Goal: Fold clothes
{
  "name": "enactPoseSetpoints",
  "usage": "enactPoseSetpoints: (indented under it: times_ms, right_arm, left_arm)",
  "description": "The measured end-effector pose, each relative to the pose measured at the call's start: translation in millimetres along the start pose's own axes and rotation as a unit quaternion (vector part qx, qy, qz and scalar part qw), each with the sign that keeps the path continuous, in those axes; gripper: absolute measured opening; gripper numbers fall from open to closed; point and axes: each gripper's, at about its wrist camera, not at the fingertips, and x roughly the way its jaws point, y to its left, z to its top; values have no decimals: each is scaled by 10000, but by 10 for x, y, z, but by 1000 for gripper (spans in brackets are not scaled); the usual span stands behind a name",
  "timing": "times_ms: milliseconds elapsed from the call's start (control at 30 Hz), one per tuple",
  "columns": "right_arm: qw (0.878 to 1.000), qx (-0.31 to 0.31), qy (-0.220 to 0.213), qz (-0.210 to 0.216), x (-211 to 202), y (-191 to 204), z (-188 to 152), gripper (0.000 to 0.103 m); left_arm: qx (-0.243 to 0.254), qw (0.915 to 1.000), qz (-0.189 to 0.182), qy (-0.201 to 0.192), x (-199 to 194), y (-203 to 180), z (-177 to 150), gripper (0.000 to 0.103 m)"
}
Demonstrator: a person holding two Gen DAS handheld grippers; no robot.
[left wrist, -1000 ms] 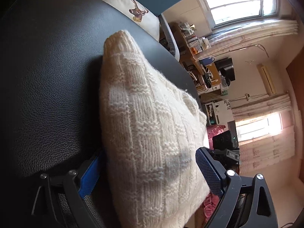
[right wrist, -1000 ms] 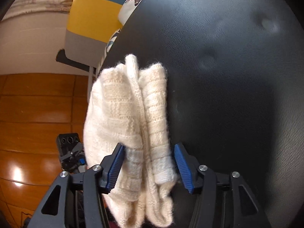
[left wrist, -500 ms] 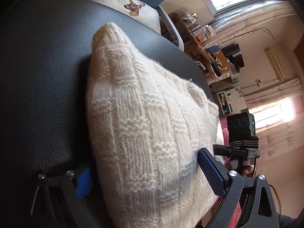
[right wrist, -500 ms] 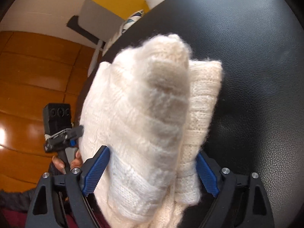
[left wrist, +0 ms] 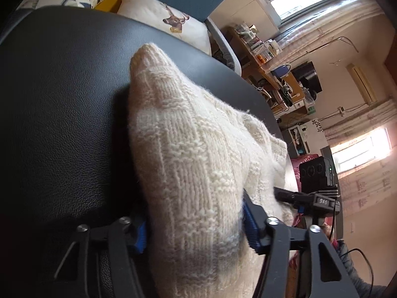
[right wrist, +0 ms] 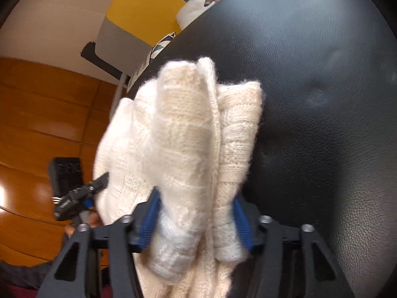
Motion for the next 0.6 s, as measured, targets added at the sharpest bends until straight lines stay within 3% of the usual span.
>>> enactPoseSetpoints:
  times_ms: [133,267,600]
  right_arm:
    - [9995,-153,-190,-214,13,127,-58,38]
    - [9986,-260,-331,-330,40,240,-106,35]
    - [9981,-607,-73,127,397,563,-35,34]
  left_arm:
    - [316,9991,155,-234,-68,-138,-50,48]
    - [556,9968,321,-469,-130,-237,-100,47]
    - [629,9900,637,-1087,-601,-252,-272,46]
